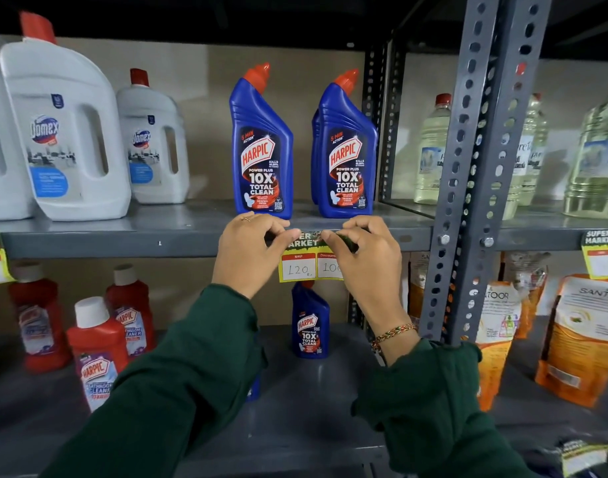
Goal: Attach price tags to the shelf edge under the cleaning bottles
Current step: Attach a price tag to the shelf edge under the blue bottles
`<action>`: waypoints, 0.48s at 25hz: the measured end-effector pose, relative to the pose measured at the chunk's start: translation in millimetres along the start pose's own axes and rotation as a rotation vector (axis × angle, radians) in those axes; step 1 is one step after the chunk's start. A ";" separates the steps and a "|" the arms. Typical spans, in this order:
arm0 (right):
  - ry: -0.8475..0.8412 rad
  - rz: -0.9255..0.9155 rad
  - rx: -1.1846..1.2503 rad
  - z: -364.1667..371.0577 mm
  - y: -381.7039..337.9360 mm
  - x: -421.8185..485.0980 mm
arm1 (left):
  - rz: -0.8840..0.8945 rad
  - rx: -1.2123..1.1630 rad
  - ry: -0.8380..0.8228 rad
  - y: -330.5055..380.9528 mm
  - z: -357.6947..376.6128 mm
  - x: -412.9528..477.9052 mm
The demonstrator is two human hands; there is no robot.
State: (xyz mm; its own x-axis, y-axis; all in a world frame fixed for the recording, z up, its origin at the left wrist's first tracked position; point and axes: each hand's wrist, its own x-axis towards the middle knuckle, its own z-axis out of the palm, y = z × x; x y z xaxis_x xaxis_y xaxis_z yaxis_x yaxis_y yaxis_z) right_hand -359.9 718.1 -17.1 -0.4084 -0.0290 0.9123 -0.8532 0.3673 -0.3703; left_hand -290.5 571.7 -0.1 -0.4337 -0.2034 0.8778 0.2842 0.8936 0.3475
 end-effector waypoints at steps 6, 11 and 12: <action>0.021 0.054 0.050 1.9 -4.3 0.6 | -0.032 -0.054 0.033 0.0 4.3 -0.4; -0.004 0.112 -0.015 3.4 -6.4 7.2 | 0.019 0.249 0.081 3.4 19.3 -4.7; 0.004 0.102 -0.023 3.8 -5.7 6.8 | 0.013 0.259 0.096 4.0 20.3 -4.0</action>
State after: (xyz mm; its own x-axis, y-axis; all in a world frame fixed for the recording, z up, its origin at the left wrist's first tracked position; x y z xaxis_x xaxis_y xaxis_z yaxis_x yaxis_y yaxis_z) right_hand -359.0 712.3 -9.4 -0.4914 0.0136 0.8708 -0.7994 0.3898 -0.4572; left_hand -305.0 584.2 -8.9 -0.3452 -0.2170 0.9131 0.0559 0.9664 0.2508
